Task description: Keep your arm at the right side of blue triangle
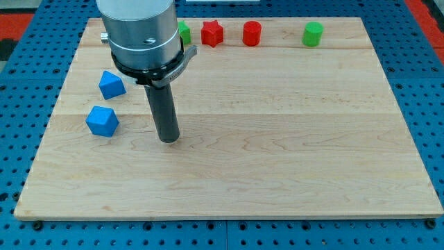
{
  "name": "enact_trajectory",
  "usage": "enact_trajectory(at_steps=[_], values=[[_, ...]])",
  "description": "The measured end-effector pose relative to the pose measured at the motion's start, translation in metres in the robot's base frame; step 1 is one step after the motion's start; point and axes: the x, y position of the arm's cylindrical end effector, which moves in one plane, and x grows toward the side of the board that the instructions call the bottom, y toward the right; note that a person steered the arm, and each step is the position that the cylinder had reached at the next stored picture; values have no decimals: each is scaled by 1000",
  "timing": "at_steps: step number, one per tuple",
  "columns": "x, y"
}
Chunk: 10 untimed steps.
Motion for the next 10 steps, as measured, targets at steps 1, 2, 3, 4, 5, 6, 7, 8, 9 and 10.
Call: enact_trajectory(at_steps=[1, 2, 3, 4, 5, 6, 7, 8, 9, 10], values=[[-17, 34], [-17, 34], [-17, 34], [-17, 34], [-17, 34], [-17, 34], [-17, 33], [-18, 26], [-19, 20], [-21, 14]])
